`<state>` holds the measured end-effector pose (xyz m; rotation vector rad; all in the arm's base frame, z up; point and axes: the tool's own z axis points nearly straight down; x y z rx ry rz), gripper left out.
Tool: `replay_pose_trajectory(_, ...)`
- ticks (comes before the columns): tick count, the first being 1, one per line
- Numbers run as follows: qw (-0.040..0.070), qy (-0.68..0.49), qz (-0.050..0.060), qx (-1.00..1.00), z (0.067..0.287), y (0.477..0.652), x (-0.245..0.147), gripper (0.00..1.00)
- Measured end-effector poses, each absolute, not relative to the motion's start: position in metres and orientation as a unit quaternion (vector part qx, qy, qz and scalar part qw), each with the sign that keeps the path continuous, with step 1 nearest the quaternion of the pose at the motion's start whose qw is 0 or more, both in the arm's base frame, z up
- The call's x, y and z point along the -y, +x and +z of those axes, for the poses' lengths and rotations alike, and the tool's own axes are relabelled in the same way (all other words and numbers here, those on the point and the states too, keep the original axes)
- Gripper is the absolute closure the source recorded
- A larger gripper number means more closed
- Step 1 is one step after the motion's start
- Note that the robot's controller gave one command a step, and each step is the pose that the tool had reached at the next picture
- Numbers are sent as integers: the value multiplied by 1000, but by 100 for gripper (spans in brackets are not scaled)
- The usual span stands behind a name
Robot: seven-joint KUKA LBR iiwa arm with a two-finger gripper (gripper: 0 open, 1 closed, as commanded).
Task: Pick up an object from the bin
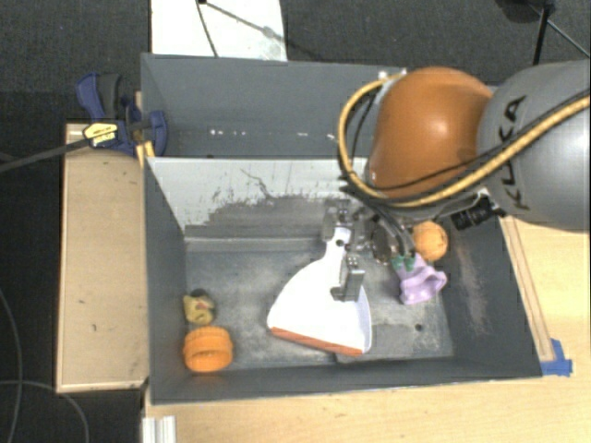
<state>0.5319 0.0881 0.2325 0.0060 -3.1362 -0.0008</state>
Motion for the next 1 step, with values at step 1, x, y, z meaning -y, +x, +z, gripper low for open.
replay_pose_trajectory(1, -2, 1, -1, 1000, 237, 533, -88, 0)
